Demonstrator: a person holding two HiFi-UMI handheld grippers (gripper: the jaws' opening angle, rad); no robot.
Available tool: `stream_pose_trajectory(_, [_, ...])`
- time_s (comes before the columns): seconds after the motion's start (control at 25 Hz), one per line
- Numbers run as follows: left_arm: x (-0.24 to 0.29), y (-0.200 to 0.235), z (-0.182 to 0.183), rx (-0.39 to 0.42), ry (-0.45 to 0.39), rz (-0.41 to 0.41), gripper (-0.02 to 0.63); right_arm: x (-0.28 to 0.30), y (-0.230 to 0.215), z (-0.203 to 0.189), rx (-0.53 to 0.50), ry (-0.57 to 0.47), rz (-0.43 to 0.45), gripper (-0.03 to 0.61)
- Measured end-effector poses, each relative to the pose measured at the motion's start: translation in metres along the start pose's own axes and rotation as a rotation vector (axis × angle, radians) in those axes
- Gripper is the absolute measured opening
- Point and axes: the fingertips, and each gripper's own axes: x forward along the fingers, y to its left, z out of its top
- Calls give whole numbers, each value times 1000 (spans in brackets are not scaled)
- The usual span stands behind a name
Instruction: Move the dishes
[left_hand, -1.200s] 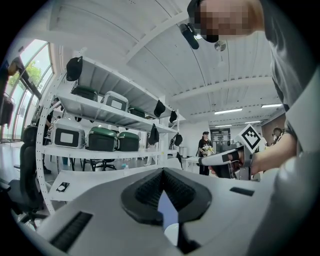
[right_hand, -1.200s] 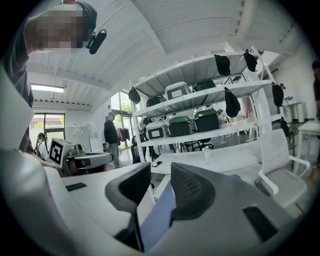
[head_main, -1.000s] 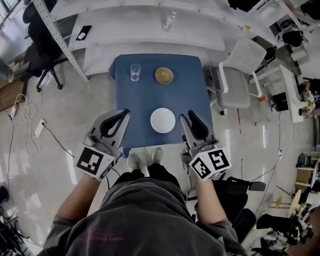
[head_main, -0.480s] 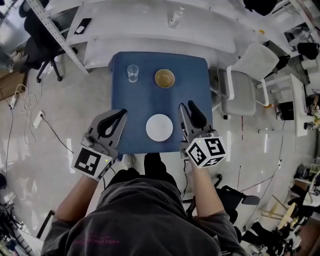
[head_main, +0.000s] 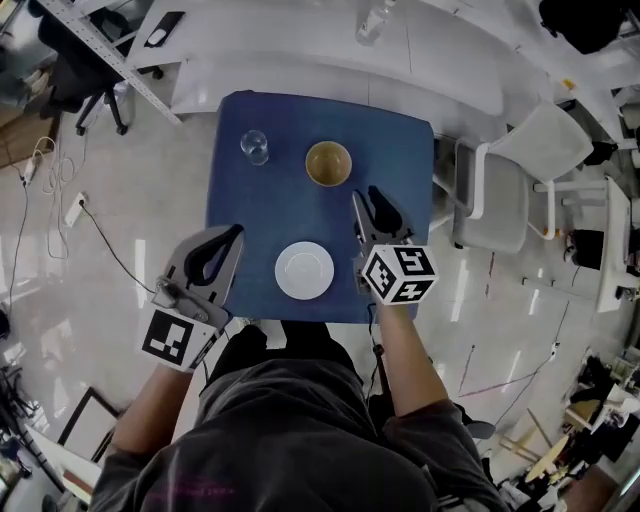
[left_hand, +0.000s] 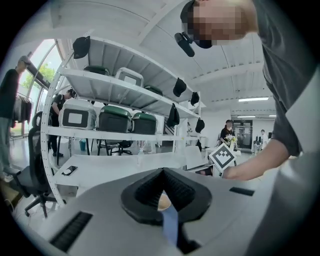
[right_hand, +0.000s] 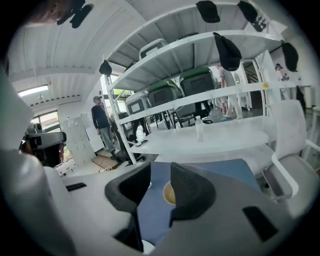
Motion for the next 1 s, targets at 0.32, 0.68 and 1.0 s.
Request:
stream_pose_trajectory(0.32, [33, 12, -29, -46, 71, 58, 2, 67, -44, -36, 25, 112, 24, 107])
stream_pose_trajectory(0.68, [52, 19, -54, -86, 146, 89, 2, 120, -79, -81, 60, 230, 14, 107])
stream_pose_trajectory(1.0, [63, 23, -71, -103, 186, 106, 2, 148, -98, -117, 76, 317, 13, 107])
